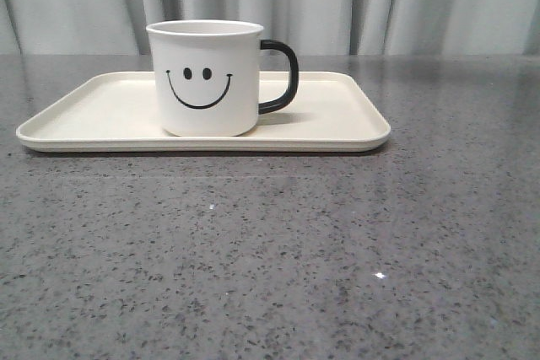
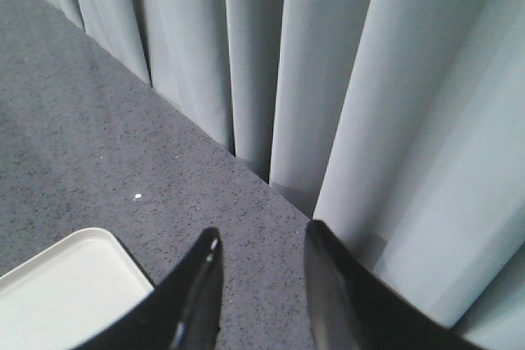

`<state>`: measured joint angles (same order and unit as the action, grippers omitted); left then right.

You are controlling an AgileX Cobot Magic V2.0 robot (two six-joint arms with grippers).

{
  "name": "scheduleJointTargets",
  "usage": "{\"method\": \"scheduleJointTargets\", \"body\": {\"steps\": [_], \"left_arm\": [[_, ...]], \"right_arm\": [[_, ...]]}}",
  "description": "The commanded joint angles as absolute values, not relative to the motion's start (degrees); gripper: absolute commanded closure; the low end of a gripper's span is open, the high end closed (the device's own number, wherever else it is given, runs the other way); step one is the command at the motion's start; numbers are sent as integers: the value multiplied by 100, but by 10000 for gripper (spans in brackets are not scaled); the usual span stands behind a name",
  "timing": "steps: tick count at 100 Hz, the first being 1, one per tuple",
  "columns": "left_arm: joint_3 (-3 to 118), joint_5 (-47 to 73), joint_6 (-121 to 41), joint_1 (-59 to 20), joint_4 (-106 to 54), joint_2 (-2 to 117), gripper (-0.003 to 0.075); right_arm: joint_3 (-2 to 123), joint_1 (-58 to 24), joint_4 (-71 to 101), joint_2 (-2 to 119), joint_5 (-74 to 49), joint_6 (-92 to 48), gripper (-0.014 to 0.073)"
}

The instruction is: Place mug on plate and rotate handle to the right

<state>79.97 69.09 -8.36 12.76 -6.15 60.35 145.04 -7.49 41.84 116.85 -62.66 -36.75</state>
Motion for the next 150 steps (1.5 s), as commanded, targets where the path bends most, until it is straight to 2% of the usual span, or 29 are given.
{"method": "scheduleJointTargets", "body": {"steps": [1,22,59,79,101,114,119,150], "left_arm": [[8145,6562,-813,1296,-704,5955,740],[8145,6562,-813,1296,-704,5955,740],[8145,6562,-813,1296,-668,5955,740],[8145,6562,-813,1296,-668,5955,740],[8145,6562,-813,1296,-668,5955,740],[8145,6562,-813,1296,-668,5955,740],[8145,6562,-813,1296,-668,5955,740],[8145,6606,-813,1296,-668,5955,740]], "right_arm": [[14668,-713,4442,11303,-5836,-3773,361],[14668,-571,4443,11255,-5840,-3801,361],[14668,489,4643,10914,-6115,-3638,366],[14668,1096,4613,10637,-6317,-3649,542],[14668,1628,4813,10333,-6147,-3576,564],[14668,1775,4800,10149,-5894,-3565,671],[14668,1802,4800,10118,-5856,-3539,650],[14668,1801,4856,10071,-5530,-3384,655]]}}
